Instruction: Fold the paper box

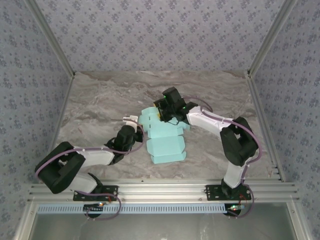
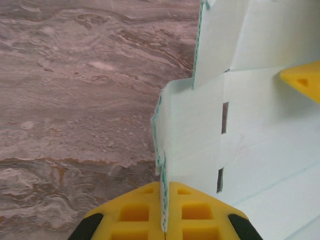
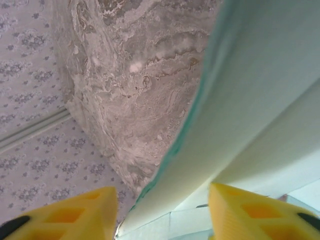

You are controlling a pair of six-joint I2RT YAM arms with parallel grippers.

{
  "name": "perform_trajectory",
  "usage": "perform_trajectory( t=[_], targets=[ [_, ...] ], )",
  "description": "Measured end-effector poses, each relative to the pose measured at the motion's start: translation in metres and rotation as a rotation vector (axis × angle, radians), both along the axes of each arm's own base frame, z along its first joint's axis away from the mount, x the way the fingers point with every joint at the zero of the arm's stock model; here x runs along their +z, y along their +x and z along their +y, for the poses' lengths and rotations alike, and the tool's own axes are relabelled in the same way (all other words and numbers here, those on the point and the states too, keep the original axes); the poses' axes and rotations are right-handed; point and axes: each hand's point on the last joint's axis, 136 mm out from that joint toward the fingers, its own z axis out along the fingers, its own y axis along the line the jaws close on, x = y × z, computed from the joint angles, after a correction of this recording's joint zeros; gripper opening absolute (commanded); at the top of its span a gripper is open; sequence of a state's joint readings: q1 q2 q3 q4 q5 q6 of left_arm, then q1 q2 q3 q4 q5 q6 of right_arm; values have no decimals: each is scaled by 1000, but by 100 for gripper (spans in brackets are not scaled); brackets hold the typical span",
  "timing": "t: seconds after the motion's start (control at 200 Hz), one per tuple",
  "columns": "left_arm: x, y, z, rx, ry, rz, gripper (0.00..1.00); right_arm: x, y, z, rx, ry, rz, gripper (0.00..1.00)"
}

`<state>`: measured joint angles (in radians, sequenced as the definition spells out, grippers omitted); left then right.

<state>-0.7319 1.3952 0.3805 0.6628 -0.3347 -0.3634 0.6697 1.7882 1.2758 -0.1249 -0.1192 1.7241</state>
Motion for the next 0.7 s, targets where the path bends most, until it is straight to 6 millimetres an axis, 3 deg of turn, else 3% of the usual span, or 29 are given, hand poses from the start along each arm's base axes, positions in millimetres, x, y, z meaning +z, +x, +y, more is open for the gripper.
perform_trajectory(
  t=[0.36,0.46,0.565,0.705],
  targets=[
    [0,4,13,95,-13,0,1,0,-7,-5,19,-24,-14,8],
    [-2,3,10,77,-17,12,17,-1,-7,-4,24,-19,-31,1],
    [-3,1,6,52,-23,20,48,-6,-7,-4,50,-20,-60,0],
    [-4,-5,0,4,-36,51,59,-24,-9,-12,78,-24,-81,0]
  ],
)
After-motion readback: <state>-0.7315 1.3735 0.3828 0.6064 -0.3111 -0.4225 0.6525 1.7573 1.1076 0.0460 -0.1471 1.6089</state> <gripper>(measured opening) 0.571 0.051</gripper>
